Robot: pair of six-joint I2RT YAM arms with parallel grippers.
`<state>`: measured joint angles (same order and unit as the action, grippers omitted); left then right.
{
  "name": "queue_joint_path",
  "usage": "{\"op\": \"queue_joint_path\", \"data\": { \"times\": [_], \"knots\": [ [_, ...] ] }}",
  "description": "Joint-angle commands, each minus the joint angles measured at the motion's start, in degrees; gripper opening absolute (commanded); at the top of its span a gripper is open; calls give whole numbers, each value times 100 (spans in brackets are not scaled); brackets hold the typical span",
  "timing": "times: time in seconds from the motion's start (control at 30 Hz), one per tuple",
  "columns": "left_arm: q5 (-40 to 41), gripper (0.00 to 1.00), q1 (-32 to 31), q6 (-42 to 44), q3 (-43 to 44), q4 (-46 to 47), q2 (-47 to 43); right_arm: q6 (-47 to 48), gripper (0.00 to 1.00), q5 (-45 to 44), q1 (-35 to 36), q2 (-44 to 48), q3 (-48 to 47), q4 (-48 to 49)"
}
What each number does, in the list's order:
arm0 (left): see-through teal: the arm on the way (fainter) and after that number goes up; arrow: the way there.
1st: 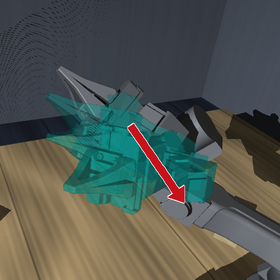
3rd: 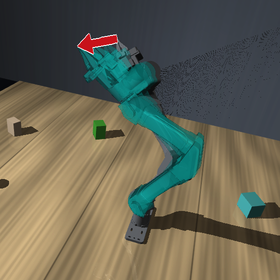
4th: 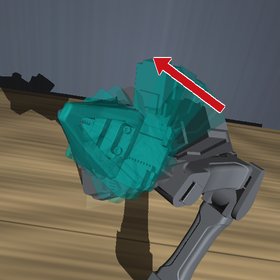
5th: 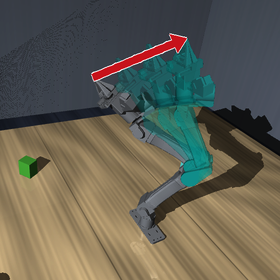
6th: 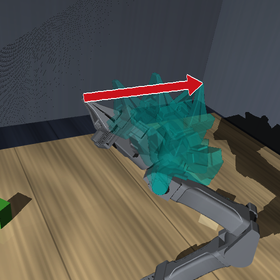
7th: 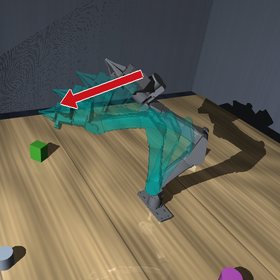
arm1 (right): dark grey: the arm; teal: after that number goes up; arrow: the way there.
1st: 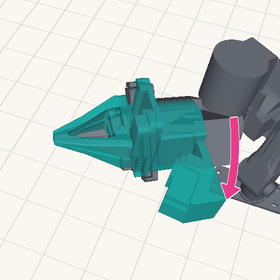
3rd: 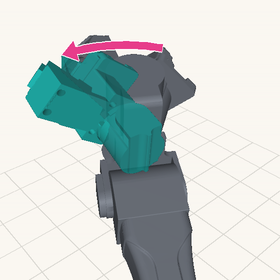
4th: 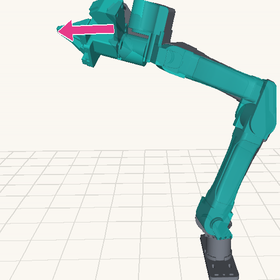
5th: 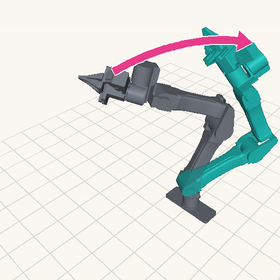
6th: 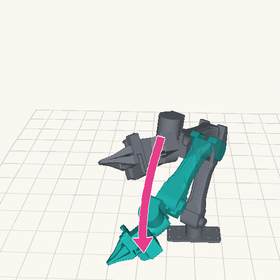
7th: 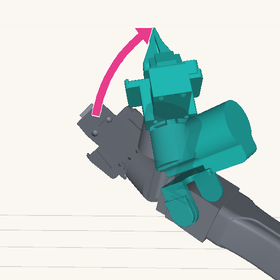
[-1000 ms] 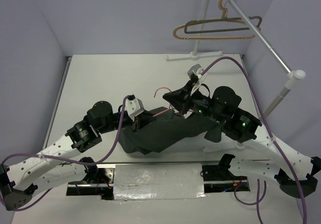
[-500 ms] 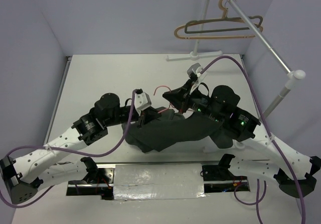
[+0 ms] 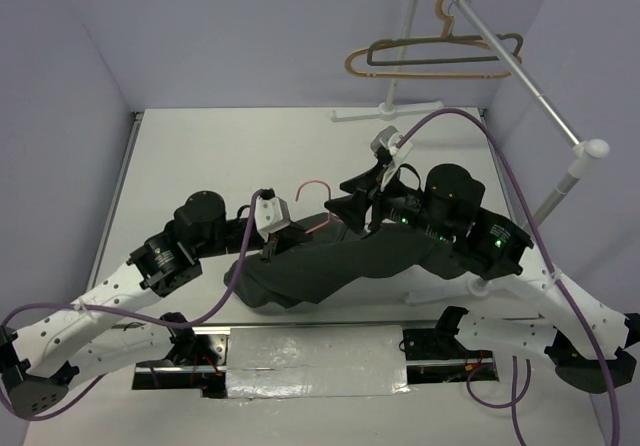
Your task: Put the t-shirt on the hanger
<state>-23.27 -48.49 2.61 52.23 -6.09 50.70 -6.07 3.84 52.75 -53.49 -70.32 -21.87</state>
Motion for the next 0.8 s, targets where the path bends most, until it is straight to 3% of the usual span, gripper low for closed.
{"op": "queue_joint_path", "data": {
  "times": [0.0, 0.2, 0.43, 0.77],
  "knots": [
    [-64, 0, 32, 213, 350, 3, -350, 404, 59, 3, 25, 93, -534, -1027],
    [-327, 0, 33, 433, 429, -340, -552, 806, 69, 326, 25, 515, -701, -1678],
    [-670, 0, 33, 670, 578, -753, -754, 1063, 72, 1417, 51, 691, -623, -2102],
    [-1346, 0, 33, 1136, 613, -1097, -877, 1038, 73, 2121, 104, 674, -684, -2252]
  ]
}}
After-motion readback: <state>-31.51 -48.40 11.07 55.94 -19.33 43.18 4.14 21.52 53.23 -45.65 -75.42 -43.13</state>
